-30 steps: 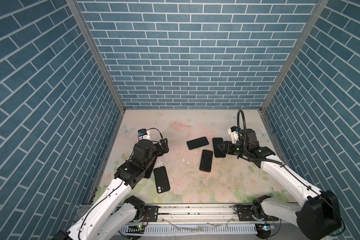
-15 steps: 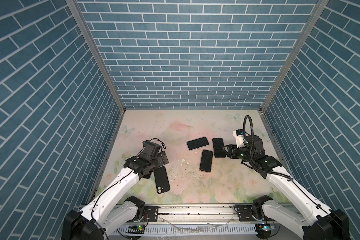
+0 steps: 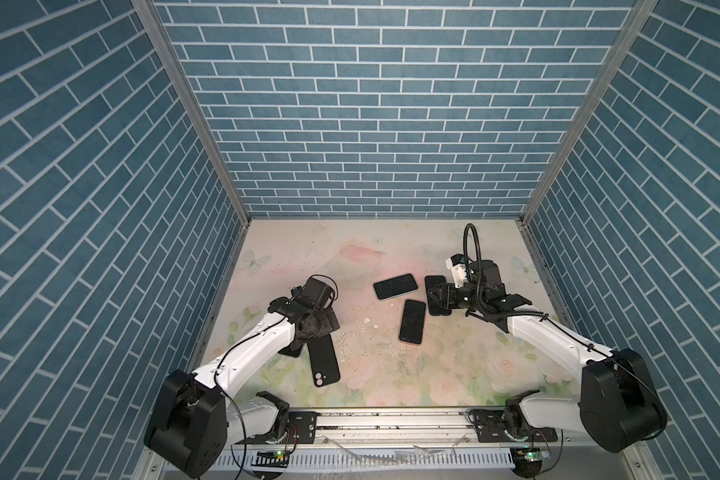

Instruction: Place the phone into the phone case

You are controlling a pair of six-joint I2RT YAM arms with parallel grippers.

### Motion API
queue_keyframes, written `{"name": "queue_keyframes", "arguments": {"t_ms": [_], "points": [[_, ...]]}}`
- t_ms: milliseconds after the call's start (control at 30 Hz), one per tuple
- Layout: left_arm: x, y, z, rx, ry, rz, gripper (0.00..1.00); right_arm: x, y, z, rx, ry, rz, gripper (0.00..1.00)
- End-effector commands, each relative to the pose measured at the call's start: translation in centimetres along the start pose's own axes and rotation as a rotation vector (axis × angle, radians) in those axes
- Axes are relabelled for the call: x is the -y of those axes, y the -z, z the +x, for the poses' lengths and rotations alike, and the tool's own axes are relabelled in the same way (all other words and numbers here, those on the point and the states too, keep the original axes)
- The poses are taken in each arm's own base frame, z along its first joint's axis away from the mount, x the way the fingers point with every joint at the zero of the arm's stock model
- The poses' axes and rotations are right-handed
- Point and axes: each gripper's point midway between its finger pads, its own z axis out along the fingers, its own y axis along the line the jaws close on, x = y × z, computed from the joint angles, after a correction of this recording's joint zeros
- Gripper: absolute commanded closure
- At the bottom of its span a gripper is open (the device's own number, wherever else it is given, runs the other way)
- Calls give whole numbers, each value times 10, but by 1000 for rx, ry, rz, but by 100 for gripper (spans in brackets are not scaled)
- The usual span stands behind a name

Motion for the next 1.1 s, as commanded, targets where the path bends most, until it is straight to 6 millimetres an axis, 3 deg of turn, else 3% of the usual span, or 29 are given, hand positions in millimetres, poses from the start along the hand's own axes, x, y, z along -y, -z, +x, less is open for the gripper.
{"name": "queue_keyframes", "arguments": {"t_ms": [0, 300, 533, 800, 1067], "points": [[-15, -4, 4, -3, 80, -58, 4, -23, -9, -14, -4, 27, -112, 56], [-37, -13, -4, -24, 290, -46, 1, -76, -64, -8, -213, 187, -190, 54], [-73, -18, -12, 12, 460, -34, 0, -120, -108, -12, -289, 204, -323, 54], [-95, -29, -15, 44, 590, 6, 1, -158, -161, 16, -453, 206, -438, 54], [-104, -47, -10, 29, 636, 7, 0, -172, -207, 51, -555, 204, -462, 54]]}}
